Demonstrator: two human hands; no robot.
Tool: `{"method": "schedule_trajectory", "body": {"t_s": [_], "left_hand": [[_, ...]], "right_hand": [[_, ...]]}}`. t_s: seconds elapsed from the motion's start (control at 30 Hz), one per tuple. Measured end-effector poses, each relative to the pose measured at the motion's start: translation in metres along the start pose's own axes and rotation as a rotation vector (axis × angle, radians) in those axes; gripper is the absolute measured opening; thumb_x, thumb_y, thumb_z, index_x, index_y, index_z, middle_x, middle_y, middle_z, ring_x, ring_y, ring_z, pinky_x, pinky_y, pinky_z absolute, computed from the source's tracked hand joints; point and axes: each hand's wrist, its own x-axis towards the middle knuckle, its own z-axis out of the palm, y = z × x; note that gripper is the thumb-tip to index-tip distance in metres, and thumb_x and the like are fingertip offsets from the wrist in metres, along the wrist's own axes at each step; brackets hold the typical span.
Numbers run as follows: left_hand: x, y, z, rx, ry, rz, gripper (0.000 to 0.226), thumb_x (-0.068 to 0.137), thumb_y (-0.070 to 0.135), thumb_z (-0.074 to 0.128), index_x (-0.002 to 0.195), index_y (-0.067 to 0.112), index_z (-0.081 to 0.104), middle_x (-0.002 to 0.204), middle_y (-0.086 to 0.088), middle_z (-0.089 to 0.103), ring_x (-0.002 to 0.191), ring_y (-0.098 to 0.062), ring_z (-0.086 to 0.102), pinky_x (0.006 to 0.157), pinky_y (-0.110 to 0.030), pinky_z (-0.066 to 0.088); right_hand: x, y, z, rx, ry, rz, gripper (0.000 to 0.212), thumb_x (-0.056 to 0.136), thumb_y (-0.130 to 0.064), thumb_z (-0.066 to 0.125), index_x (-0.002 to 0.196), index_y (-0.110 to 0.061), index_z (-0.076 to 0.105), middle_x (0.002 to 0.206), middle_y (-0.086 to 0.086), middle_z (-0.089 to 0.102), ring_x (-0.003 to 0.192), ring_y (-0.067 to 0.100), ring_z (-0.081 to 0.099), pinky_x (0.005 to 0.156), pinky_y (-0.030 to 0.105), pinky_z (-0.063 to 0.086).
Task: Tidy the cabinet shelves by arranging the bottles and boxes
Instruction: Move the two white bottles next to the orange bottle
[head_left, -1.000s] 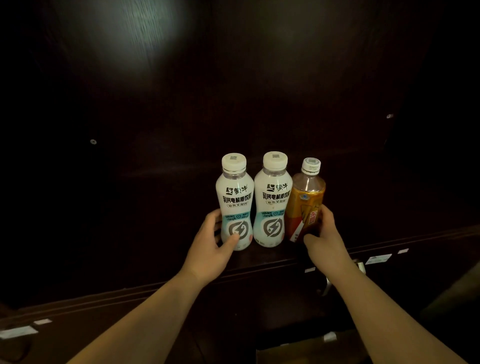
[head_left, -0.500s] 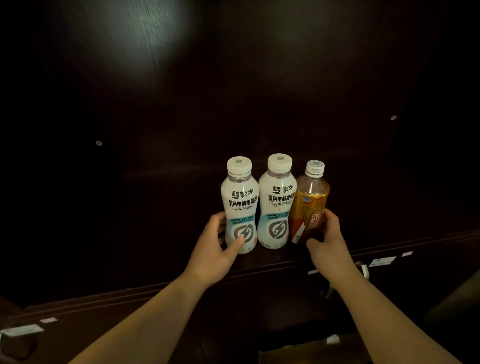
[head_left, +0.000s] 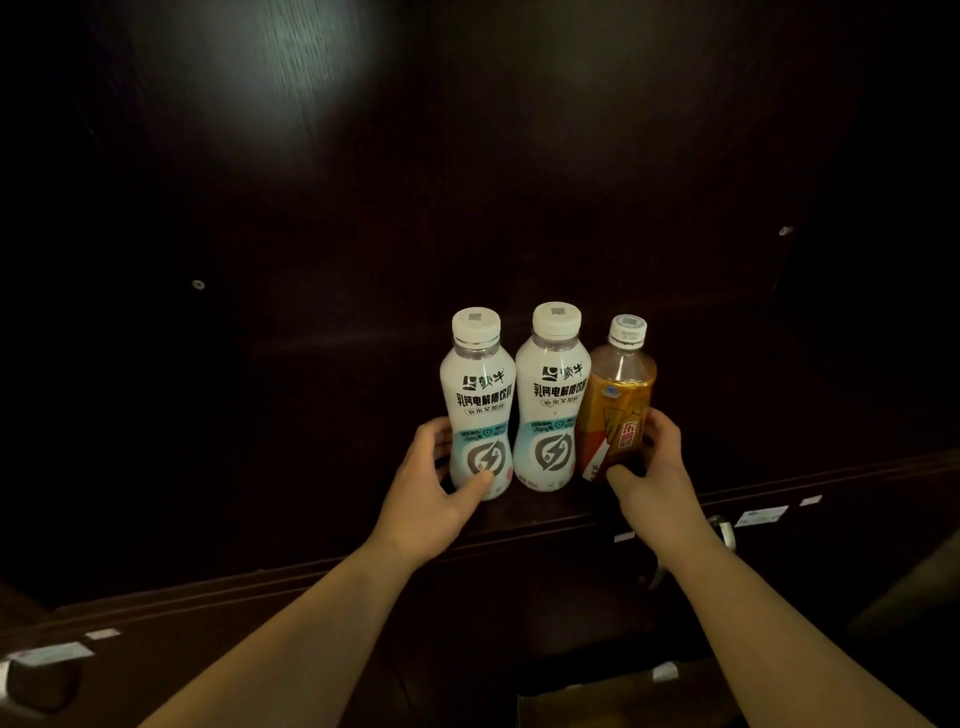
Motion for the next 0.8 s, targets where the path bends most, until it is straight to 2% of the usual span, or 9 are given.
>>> {"method": "schedule_trajectory", "body": {"t_s": [0.07,0.17,0.27,0.33,0.47,0.7,0.8], "left_hand": [[0.0,0.0,0.0,-0.004,-0.006,-0.007,0.066,0.076,0.039,0.078,0.13,0.044,0.04,0.13,0.022,0.053,0.122,0.008,0.05,0.098,-0.021,0.044],[0.0,0.0,0.001,0.013,-0.011,-0.01,0.071,0.068,0.052,0.075,0.13,0.046,0.04,0.13,0.021,0.055,0.121,0.005,0.052,0.097,-0.023,0.046],[0.001,-0.001,0.002,0.029,-0.007,-0.003,0.072,0.067,0.054,0.074,0.129,0.048,0.04,0.13,0.024,0.054,0.121,0.005,0.052,0.099,-0.025,0.047],[0.001,-0.002,0.002,0.035,0.0,-0.001,0.072,0.067,0.052,0.074,0.13,0.045,0.041,0.13,0.023,0.054,0.122,0.003,0.052,0.101,-0.03,0.048],[0.001,-0.003,0.003,0.04,0.004,-0.013,0.073,0.067,0.05,0.077,0.131,0.046,0.04,0.131,0.02,0.055,0.122,-0.002,0.054,0.101,-0.038,0.05],[0.002,-0.004,0.003,0.048,0.007,-0.025,0.073,0.068,0.047,0.078,0.131,0.042,0.042,0.129,0.017,0.057,0.12,-0.004,0.056,0.099,-0.039,0.052],[0.002,-0.005,0.003,0.053,0.011,-0.024,0.072,0.068,0.048,0.079,0.13,0.044,0.042,0.129,0.018,0.058,0.119,-0.002,0.057,0.098,-0.038,0.053]], "right_hand": [[0.001,-0.003,-0.001,0.006,-0.023,-0.026,0.083,0.08,-0.017,0.077,0.137,-0.05,0.027,0.127,-0.022,0.05,0.101,-0.018,0.05,0.079,0.016,0.039],[0.006,-0.004,-0.005,-0.007,-0.071,-0.037,0.091,0.072,-0.028,0.085,0.137,-0.052,0.026,0.121,-0.028,0.05,0.099,-0.028,0.047,0.078,0.014,0.039],[0.011,-0.003,-0.009,-0.04,-0.101,-0.041,0.099,0.066,-0.034,0.089,0.139,-0.053,0.024,0.121,-0.029,0.05,0.105,-0.019,0.048,0.081,0.016,0.039],[0.014,-0.004,-0.011,-0.065,-0.12,-0.051,0.102,0.065,-0.034,0.09,0.139,-0.053,0.024,0.12,-0.029,0.051,0.104,-0.019,0.048,0.08,0.014,0.039],[0.022,-0.004,-0.013,-0.103,-0.146,-0.068,0.103,0.064,-0.03,0.091,0.142,-0.045,0.025,0.121,-0.02,0.059,0.108,-0.009,0.053,0.083,0.017,0.041],[0.022,0.0,-0.013,-0.131,-0.151,-0.07,0.099,0.065,-0.034,0.09,0.141,-0.045,0.028,0.115,-0.023,0.06,0.099,-0.017,0.053,0.077,0.012,0.038],[0.02,0.0,-0.013,-0.128,-0.151,-0.064,0.099,0.065,-0.034,0.09,0.141,-0.045,0.027,0.116,-0.022,0.06,0.103,-0.012,0.053,0.08,0.015,0.04]]}}
